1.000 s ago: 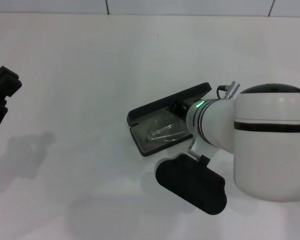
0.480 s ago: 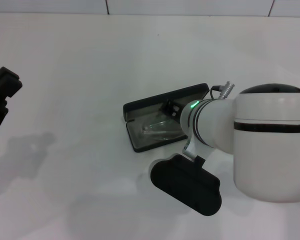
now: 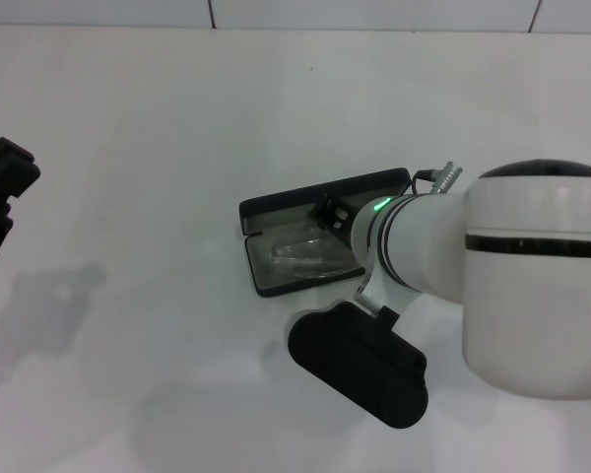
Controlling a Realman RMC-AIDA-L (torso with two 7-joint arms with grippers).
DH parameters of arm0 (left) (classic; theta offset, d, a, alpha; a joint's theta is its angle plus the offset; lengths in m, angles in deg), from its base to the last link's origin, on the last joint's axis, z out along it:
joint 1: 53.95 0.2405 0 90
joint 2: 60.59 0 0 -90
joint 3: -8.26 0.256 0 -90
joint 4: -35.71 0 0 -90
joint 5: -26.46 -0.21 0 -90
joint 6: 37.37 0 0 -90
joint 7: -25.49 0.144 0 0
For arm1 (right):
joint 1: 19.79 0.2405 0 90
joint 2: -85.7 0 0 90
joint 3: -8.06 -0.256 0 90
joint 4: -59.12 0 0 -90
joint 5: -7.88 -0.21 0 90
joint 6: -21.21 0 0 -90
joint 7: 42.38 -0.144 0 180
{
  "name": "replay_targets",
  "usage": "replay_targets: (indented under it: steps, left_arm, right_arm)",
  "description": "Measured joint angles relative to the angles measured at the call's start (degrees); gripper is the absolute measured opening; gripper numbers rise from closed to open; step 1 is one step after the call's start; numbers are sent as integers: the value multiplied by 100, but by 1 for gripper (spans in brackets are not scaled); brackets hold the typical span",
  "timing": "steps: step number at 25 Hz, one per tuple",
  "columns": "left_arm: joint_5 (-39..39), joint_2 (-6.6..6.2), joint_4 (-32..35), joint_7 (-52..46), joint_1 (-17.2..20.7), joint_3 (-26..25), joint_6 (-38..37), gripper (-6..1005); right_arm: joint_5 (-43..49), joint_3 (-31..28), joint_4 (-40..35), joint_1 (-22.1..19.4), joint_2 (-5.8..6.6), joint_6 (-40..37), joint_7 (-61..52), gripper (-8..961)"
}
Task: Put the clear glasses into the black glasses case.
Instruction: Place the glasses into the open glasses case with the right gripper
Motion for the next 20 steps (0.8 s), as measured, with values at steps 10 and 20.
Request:
replay_targets:
  steps: [10, 20]
  left_arm:
    - [0, 10, 0, 0, -38, 30, -3, 92]
    - [-57, 17, 2, -11, -50, 31, -9, 92]
  right_arm:
    - [-439, -619, -327, -330, 0, -374, -41, 343]
    - [-240, -836, -455, -611, 0, -409, -33, 341]
